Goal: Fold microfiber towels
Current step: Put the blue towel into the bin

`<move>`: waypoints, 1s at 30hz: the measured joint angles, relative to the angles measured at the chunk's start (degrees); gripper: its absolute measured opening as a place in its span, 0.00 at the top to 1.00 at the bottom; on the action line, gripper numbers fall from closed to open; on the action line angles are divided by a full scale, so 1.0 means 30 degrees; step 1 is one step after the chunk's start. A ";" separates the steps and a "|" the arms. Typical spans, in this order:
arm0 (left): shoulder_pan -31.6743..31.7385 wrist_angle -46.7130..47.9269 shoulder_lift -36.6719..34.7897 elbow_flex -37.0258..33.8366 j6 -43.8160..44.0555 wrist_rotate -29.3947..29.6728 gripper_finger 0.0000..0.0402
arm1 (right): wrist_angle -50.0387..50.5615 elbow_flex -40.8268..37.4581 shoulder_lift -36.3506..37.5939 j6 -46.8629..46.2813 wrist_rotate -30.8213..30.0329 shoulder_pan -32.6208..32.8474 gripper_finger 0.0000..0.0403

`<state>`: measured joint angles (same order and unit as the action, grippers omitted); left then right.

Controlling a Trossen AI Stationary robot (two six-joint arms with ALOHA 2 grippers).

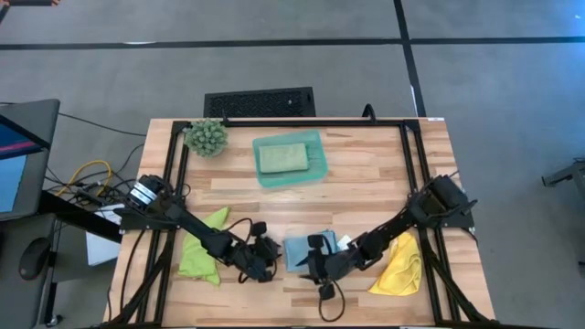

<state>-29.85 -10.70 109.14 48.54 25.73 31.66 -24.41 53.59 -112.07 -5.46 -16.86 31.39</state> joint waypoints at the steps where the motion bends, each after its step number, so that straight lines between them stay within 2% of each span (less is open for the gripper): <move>1: 0.0084 -0.0476 0.0240 0.0000 -0.0019 0.0011 0.72 | -0.0122 0.0207 -0.0336 0.0286 -0.0026 0.0040 0.52; 5: 0.0374 -0.1503 0.0867 0.0043 -0.0225 -0.0106 0.72 | 0.0076 0.0718 -0.1498 0.0676 -0.0826 -0.0073 0.43; 10: 0.0599 -0.2142 0.1116 0.0036 -0.0361 0.0051 0.72 | 0.0313 0.1552 -0.2668 0.1342 -0.1033 -0.0445 0.44; 15: 0.0621 -0.2091 0.1130 0.0036 -0.0465 0.0088 0.72 | 0.1430 0.2216 -0.2938 0.1206 -0.0953 -0.0594 0.55; 20: 0.0441 -0.1688 0.0919 0.0028 -0.1275 0.0388 0.72 | 0.2021 0.2434 -0.2938 0.0920 -0.1020 -0.0521 0.73; 25: -0.0329 0.2292 -0.0921 -0.0103 -0.0930 0.2263 0.72 | 0.2122 0.2511 -0.2938 0.1303 -0.1050 -0.0514 0.94; 27: -0.0849 0.4142 -0.2063 -0.0064 0.0100 0.3512 0.72 | 0.2034 0.2509 -0.2921 0.1343 -0.1051 -0.0514 0.96; 30: -0.1827 0.7440 -0.3461 -0.0065 0.2170 0.4983 0.72 | 0.2442 0.2431 -0.2406 0.1343 -0.0510 -0.0704 0.92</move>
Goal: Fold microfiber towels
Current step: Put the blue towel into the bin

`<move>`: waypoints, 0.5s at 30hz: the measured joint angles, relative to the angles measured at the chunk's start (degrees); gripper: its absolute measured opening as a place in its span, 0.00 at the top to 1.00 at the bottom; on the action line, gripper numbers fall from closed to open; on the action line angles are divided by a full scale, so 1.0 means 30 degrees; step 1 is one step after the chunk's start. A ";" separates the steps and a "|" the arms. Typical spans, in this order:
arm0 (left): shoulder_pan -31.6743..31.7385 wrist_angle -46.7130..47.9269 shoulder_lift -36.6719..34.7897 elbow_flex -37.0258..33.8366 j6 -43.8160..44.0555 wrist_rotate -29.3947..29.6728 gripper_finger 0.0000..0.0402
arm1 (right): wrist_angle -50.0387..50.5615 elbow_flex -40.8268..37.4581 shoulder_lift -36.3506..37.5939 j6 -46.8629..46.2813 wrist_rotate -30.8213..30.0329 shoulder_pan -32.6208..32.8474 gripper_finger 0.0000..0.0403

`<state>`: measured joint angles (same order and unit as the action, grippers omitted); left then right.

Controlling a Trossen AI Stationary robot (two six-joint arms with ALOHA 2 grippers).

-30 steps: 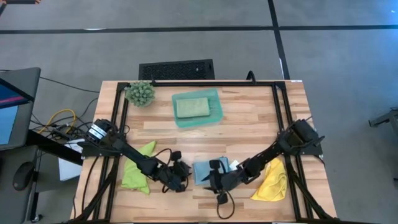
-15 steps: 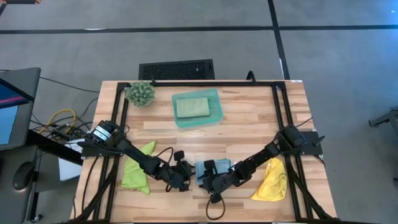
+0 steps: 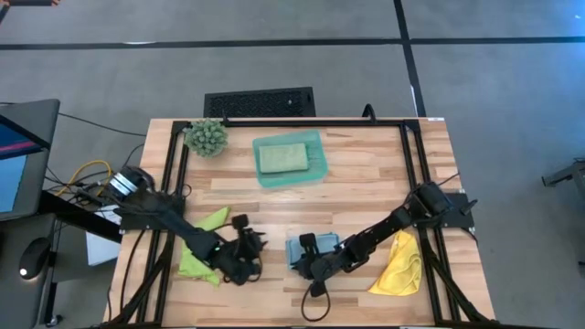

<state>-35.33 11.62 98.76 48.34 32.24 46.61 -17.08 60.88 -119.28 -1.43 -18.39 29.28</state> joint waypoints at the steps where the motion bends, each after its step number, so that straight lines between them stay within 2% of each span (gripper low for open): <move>1: -0.0429 0.0875 -0.0418 -0.0006 0.0475 0.0388 0.72 | 0.0013 0.0000 0.0236 0.0082 0.0372 -0.0198 0.91; 6: -0.3037 0.3096 -0.2166 -0.0001 0.1718 0.3383 0.72 | 0.0901 0.0055 0.2624 0.1021 0.1679 -0.1966 0.96; 11: -0.4969 0.3134 -0.3585 0.0016 0.1804 0.6985 0.72 | 0.1735 0.0009 0.5034 0.1933 0.2688 -0.4962 0.96; 15: -0.5762 0.3149 -0.4708 0.0021 0.1119 0.8734 0.72 | 0.2973 0.0029 0.7357 0.3173 0.3778 -0.7637 0.95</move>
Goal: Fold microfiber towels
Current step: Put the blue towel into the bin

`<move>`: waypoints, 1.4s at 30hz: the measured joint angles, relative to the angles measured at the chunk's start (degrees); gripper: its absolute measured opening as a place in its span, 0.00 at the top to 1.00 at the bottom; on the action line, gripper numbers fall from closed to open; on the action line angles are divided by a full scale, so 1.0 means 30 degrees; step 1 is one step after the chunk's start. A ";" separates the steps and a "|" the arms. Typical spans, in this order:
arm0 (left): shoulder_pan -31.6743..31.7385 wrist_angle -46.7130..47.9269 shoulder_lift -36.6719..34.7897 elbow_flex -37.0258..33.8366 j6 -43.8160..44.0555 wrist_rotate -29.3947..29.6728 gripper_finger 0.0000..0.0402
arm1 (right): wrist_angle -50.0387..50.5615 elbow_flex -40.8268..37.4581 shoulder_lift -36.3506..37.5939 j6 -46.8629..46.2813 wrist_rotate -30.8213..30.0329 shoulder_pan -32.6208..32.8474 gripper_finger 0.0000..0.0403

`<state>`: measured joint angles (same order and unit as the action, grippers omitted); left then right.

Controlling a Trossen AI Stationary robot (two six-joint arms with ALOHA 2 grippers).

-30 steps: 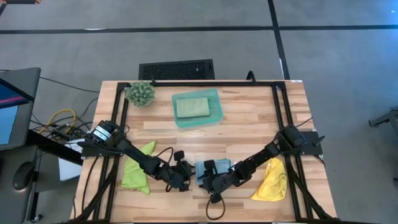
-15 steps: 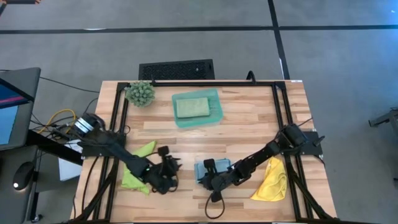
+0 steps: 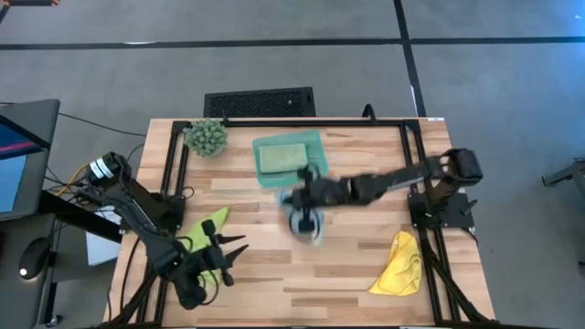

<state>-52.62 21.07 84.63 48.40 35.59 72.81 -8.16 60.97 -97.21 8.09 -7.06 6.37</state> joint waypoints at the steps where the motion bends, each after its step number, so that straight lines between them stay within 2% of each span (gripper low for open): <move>1: -0.0091 -0.0039 -0.0351 0.0007 -0.0291 0.0315 0.72 | 0.0438 -0.0007 0.0580 0.0413 0.0288 -0.0817 0.95; 5: -0.0095 -0.0015 -0.1413 0.0007 -0.0745 0.1003 0.72 | 0.0536 0.0007 0.2820 0.2464 0.1513 -0.3956 0.96; 8: -0.0094 0.0185 -0.1681 0.0015 -0.0793 0.1119 0.72 | 0.0539 0.0217 0.3773 0.3751 0.1554 -0.6301 0.96; 11: -0.0103 0.0771 -0.1673 0.0015 -0.0857 0.1449 0.72 | 0.0516 0.0710 0.3885 0.4442 0.1639 -0.8369 0.96; 15: 0.0120 0.2400 -0.1673 0.0015 -0.0157 0.1961 0.72 | 0.0491 0.0944 0.2431 0.4791 0.3980 -0.9961 0.96; 19: 0.0484 0.3740 -0.1673 0.0015 -0.0104 0.2644 0.72 | -0.0727 0.0918 -0.0449 0.4753 0.5826 -0.9766 0.96; 25: 0.1320 0.4194 -0.1673 0.0015 -0.1082 0.3404 0.72 | -0.1933 0.2125 -0.4306 0.3744 0.6195 -0.7925 0.96; 29: 0.1958 0.4255 -0.1673 0.0015 -0.0951 0.2882 0.72 | -0.1563 0.4263 -0.6248 0.3836 0.4640 -0.6509 0.95; 36: 0.2690 0.4358 -0.1673 0.0015 -0.0291 0.1288 0.72 | 0.1897 0.7819 -0.8503 0.4652 0.3727 -0.5318 0.95; 40: 0.2833 0.4390 -0.1673 0.0015 0.0245 0.0647 0.72 | 0.2149 0.8087 -0.8625 0.4296 0.3617 -0.5523 0.94; 42: 0.2826 0.4383 -0.1673 0.0015 0.0519 0.0487 0.72 | 0.2163 0.8094 -0.8590 0.4269 0.2703 -0.5607 0.94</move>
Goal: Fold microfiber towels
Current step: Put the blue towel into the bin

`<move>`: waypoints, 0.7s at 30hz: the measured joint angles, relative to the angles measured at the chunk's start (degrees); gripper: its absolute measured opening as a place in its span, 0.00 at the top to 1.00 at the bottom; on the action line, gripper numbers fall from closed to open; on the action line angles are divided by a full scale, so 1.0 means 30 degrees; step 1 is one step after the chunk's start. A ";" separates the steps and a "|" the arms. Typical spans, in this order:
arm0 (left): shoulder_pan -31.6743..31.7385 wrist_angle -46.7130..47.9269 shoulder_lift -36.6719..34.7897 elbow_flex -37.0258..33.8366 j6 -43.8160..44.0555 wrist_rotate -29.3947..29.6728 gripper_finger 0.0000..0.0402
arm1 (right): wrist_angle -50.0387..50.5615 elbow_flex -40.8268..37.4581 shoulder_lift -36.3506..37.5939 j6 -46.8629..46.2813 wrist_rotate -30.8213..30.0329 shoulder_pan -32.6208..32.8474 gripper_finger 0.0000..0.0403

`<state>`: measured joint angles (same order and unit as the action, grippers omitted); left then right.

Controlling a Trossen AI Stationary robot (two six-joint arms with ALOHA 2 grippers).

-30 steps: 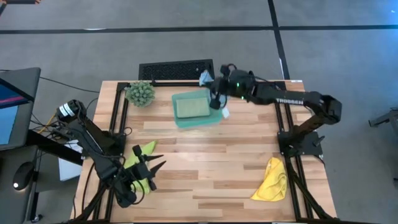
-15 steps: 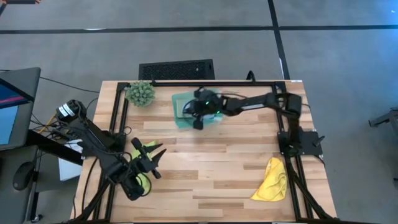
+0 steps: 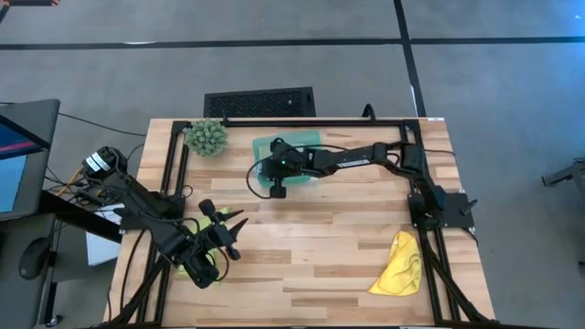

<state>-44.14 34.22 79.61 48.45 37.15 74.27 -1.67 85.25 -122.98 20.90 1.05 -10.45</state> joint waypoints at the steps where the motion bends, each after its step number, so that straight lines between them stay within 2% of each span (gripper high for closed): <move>1: 0.0005 -0.0004 0.0000 0.0000 0.0137 -0.0121 0.72 | 0.0320 -0.0007 0.0234 0.0040 -0.0660 -0.0052 0.94; 5: 0.0000 -0.0015 0.0000 0.0000 0.0820 -0.0781 0.72 | 0.1599 0.0033 0.1812 0.1096 -0.3585 -0.0262 0.95; 10: -0.0044 -0.0137 0.0419 0.0007 0.1249 -0.1334 0.72 | 0.3080 -0.0013 0.3681 0.3570 -0.8485 -0.0782 0.95; 12: -0.0044 -0.0106 0.0790 0.0007 0.1371 -0.1381 0.72 | 0.2637 0.0032 0.4094 0.4371 -0.9239 -0.1081 0.96; 14: -0.0044 -0.0183 0.1161 0.0007 0.1352 -0.1435 0.72 | 0.2763 0.0044 0.4174 0.4649 -0.8389 -0.1375 0.96; 18: -0.0044 -0.0195 0.1648 0.0007 0.1346 -0.1483 0.72 | 0.2795 0.0018 0.2523 0.3554 -0.4266 -0.1321 0.95; 21: -0.0036 -0.0216 0.1647 0.0007 0.1354 -0.1548 0.72 | 0.2218 -0.0058 0.0933 0.2902 -0.3352 -0.0796 0.95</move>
<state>-44.25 33.57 84.55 48.47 41.21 69.63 4.98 85.08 -120.18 29.60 -9.00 -12.84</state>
